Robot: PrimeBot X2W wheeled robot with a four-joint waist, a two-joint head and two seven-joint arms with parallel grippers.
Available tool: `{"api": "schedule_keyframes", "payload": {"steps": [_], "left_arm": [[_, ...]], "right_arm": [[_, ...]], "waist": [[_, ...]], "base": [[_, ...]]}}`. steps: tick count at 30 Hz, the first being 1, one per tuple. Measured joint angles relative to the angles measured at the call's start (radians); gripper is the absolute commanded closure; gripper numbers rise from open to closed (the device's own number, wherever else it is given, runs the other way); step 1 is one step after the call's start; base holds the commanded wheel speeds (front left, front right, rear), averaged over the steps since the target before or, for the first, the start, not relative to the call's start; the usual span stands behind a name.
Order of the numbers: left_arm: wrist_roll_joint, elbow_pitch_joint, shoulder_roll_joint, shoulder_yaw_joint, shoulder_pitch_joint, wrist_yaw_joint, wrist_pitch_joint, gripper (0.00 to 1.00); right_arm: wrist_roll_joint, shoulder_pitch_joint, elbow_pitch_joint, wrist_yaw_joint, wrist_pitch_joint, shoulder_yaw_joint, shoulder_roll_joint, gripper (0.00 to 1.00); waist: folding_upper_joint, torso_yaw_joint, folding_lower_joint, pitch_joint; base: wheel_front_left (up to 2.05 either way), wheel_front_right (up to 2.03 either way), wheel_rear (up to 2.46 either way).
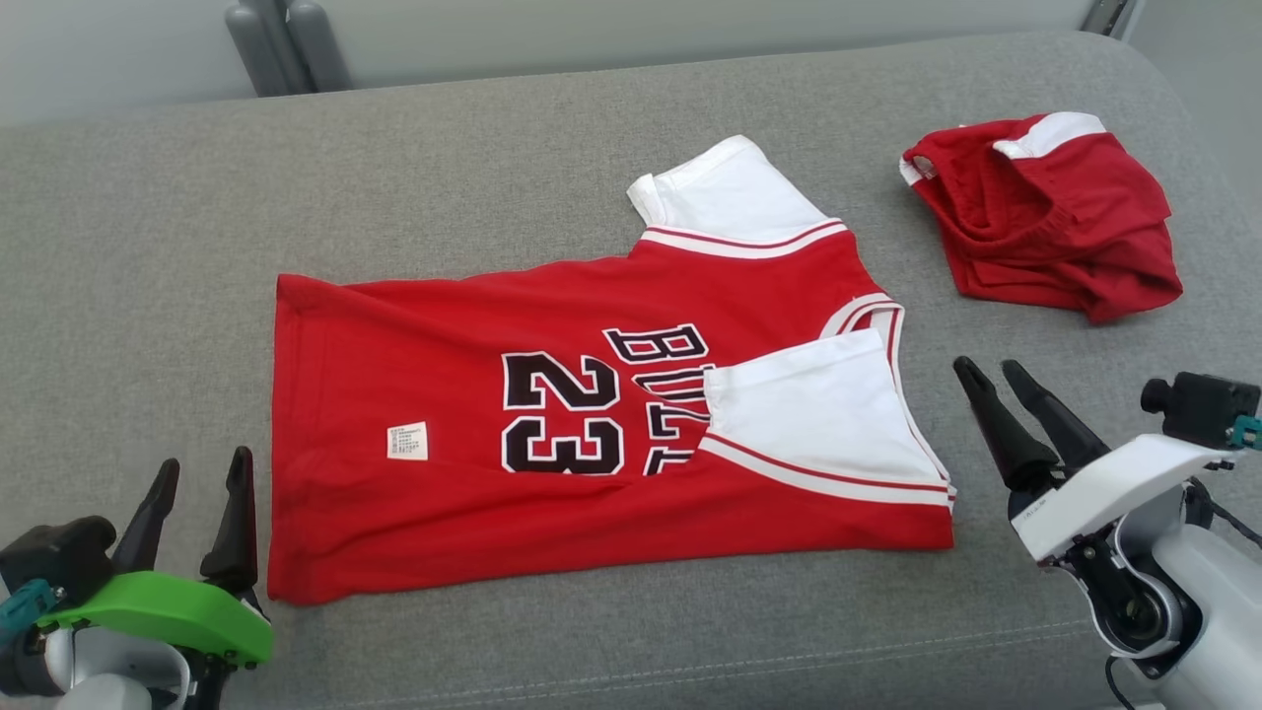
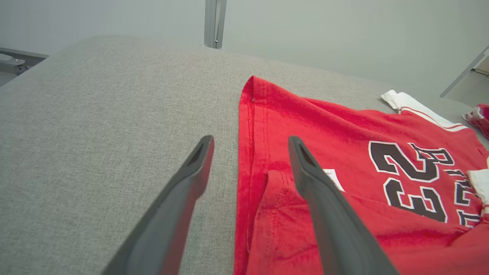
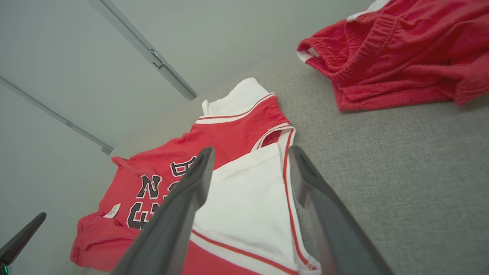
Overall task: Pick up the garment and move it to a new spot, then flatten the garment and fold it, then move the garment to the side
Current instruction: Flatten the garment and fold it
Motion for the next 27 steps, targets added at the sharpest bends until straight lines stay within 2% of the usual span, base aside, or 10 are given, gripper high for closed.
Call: {"api": "schedule_keyframes", "payload": {"steps": [6,12,21,27], "left_arm": [[0.061,-0.019,0.008,-0.016,-0.043,0.009,-0.003,0.0],[0.073,-0.017,0.008,-0.022,-0.048,0.018,-0.003,0.0],[0.121,-0.022,-0.002,-0.03,-0.068,0.028,-0.009,0.0],[0.133,-0.022,-0.003,-0.029,-0.081,0.048,-0.009,0.0]], "right_arm": [[-0.147,-0.054,0.008,-0.063,-0.018,0.009,0.005,0.0],[-0.263,-0.084,0.016,-0.123,-0.027,0.007,0.022,0.0],[-0.426,-0.097,-0.002,-0.146,-0.03,-0.066,0.048,0.0],[-0.494,-0.096,-0.017,-0.147,-0.03,-0.084,0.079,0.0]], "waist": [[0.0,-0.02,0.0,0.003],[0.0,-0.045,0.0,-0.017],[0.0,-0.078,0.0,-0.031],[0.0,-0.08,0.0,-0.027]], "base": [[0.0,0.0,0.0],[0.0,0.0,0.0],[0.0,0.0,0.0],[0.0,0.0,0.0]]}}
